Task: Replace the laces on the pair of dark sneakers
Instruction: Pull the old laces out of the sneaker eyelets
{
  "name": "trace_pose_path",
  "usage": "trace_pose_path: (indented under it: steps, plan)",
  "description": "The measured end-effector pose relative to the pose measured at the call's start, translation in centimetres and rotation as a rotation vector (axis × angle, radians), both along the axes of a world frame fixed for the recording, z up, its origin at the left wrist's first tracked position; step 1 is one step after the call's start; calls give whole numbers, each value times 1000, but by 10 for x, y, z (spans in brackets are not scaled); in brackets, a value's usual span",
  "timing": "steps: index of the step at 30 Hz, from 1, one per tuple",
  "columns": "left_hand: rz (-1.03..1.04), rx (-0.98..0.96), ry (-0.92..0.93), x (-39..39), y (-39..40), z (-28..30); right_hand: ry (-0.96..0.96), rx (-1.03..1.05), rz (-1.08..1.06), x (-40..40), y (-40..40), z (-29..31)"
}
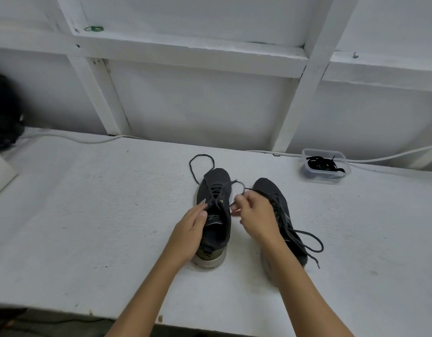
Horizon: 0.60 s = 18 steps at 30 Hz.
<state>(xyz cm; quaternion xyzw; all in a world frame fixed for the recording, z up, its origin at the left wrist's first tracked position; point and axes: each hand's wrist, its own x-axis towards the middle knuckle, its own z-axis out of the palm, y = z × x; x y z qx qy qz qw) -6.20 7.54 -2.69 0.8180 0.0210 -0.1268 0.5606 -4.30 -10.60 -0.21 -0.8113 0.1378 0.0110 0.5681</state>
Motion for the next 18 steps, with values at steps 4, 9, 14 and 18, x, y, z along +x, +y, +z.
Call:
trace_pose_path:
  steps: [4,9,14,18]
  plan:
    - [-3,-3,13,-1,0,0,-43,147,-266,4,-4,8]
    - [4,4,3,0,-2,0,196,110,103,-2,-1,4]
    - [1,13,1,0,-1,-1,62,-5,19,4,2,2]
    - [3,-8,13,-1,0,-3,-110,148,-347,14,-5,11]
